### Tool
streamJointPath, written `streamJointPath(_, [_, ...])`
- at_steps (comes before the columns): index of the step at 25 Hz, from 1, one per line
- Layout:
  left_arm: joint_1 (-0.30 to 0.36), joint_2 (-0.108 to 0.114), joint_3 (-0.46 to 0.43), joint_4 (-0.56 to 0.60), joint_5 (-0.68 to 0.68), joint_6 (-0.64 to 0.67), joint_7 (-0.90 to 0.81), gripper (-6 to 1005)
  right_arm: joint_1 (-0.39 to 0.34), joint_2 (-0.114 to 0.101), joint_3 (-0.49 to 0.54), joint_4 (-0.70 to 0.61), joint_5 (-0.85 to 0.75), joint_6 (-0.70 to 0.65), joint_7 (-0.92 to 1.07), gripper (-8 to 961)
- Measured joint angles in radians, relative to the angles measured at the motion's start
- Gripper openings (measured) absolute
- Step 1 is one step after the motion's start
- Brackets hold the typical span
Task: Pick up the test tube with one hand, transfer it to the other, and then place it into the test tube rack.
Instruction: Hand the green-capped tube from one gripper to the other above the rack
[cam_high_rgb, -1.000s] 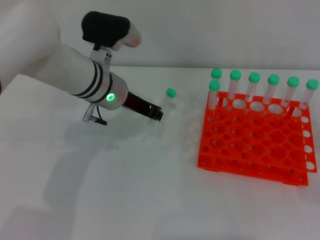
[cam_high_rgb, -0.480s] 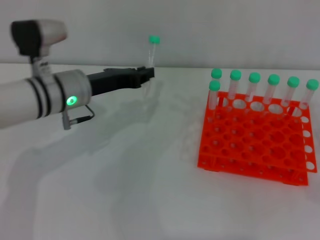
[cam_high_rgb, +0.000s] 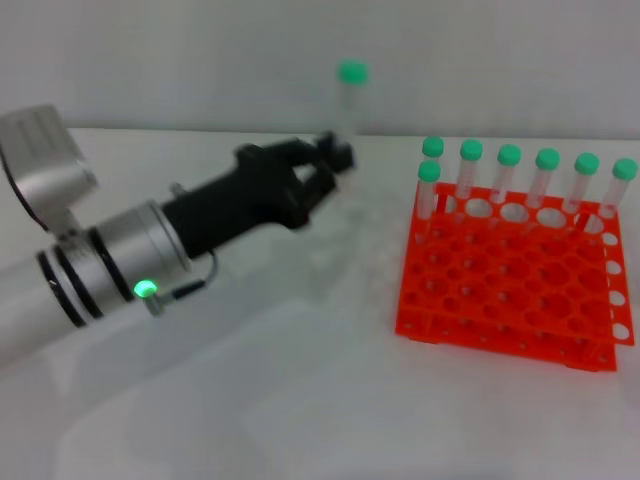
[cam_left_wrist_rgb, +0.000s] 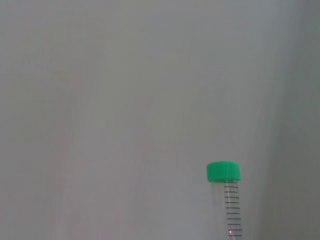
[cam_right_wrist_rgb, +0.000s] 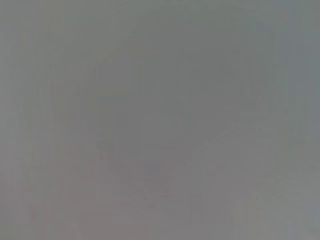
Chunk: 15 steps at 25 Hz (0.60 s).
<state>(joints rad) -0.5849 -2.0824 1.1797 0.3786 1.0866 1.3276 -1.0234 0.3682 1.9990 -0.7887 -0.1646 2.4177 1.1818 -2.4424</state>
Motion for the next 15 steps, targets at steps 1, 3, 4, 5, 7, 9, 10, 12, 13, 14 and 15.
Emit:
streamJointPath(1, [-0.004,-0.001,0.019,-0.010,0.000,0.019,0.027,193,-0.014,-0.006,-0.010,-0.032,-0.030,0.009,0.046,836])
streamJointPath(3, [-0.015,-0.004,0.088,-0.035,-0.015,0.056,0.092,193,-0.038,-0.020,-0.017,-0.073,-0.083,0.045,0.129,836])
streamJointPath(4, [-0.019,-0.007,0.125,-0.045,-0.029,0.064,0.125,193,-0.048,-0.032,-0.018,-0.088,-0.111,0.074,0.169,836])
streamJointPath(5, [-0.024,-0.011,0.176,-0.059,-0.058,0.072,0.168,193,-0.054,-0.045,-0.018,-0.097,-0.141,0.107,0.204,836])
streamJointPath(7, [-0.026,-0.017,0.266,-0.073,-0.138,0.078,0.230,193,-0.057,-0.071,-0.018,-0.102,-0.185,0.163,0.247,836])
streamJointPath(9, [-0.024,-0.021,0.392,-0.082,-0.267,0.085,0.301,193,-0.059,-0.099,-0.017,-0.104,-0.230,0.231,0.286,836])
streamJointPath(10, [-0.022,-0.020,0.464,-0.084,-0.352,0.090,0.333,193,-0.060,-0.109,-0.017,-0.104,-0.243,0.255,0.296,836])
streamJointPath(12, [-0.018,-0.019,0.567,-0.083,-0.461,0.094,0.371,193,-0.062,-0.130,-0.017,-0.104,-0.276,0.321,0.317,836])
streamJointPath(13, [-0.014,-0.017,0.639,-0.080,-0.549,0.099,0.402,193,-0.063,-0.137,-0.017,-0.104,-0.288,0.349,0.324,836])
streamJointPath(14, [-0.011,-0.016,0.676,-0.078,-0.594,0.101,0.422,193,-0.065,-0.144,-0.017,-0.104,-0.303,0.380,0.331,836])
streamJointPath(15, [-0.008,-0.017,0.709,-0.077,-0.633,0.104,0.443,193,-0.065,-0.150,-0.017,-0.105,-0.321,0.411,0.336,836])
